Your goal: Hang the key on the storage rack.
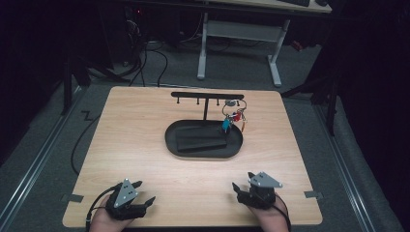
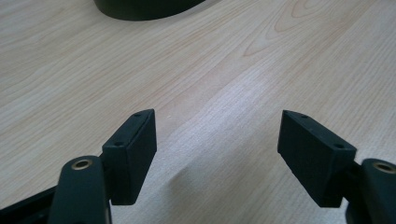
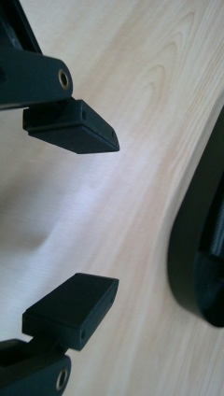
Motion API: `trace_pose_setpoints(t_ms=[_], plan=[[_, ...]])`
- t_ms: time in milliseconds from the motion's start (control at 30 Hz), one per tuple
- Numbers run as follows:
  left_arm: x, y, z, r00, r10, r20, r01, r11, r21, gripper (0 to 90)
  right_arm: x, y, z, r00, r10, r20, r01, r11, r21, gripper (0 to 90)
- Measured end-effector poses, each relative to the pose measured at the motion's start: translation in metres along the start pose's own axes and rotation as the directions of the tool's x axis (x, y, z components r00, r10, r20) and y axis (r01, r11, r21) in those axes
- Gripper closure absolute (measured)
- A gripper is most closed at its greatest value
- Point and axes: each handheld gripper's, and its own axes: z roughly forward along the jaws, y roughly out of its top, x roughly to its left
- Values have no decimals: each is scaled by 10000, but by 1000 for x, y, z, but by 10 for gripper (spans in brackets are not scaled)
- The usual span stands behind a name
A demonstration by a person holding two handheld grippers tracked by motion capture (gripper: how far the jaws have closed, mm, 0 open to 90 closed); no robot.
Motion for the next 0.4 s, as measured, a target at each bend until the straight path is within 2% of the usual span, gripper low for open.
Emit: trace_pose_setpoints(t_ms=[33, 67, 100, 133, 167, 233, 400], plan=[[2, 0, 0, 9992, -340, 187, 342, 9993, -128, 285, 1, -8, -4, 9998, 143, -123, -145, 9997, -203, 335], [3, 0, -1, 9983, -533, 240, 539, 9983, -220, 286, 1, -7, -9, 9977, 526, -425, -530, 9986, -88, 290], [3, 0, -1, 9982, -564, 208, 568, 9981, -219, 287, 1, -5, -15, 9964, 629, -568, -649, 9973, -338, 289], [2, -1, -1, 9987, -485, 131, 487, 9987, -153, 287, 1, -5, -20, 9978, 498, -429, -525, 9965, -651, 291], [1, -1, 0, 9993, -370, 57, 371, 9993, -75, 287, 2, -6, -21, 9987, 396, -312, -418, 9964, -737, 291], [-1, 0, 1, 9997, -257, -36, 257, 9997, -7, 287, 1, -8, -21, 9986, 351, -394, -374, 9976, -581, 288], [-3, 1, 1, 9999, -71, -147, 71, 10000, 7, 287, -2, -8, -20, 9978, 510, -427, -538, 9963, -669, 286]])
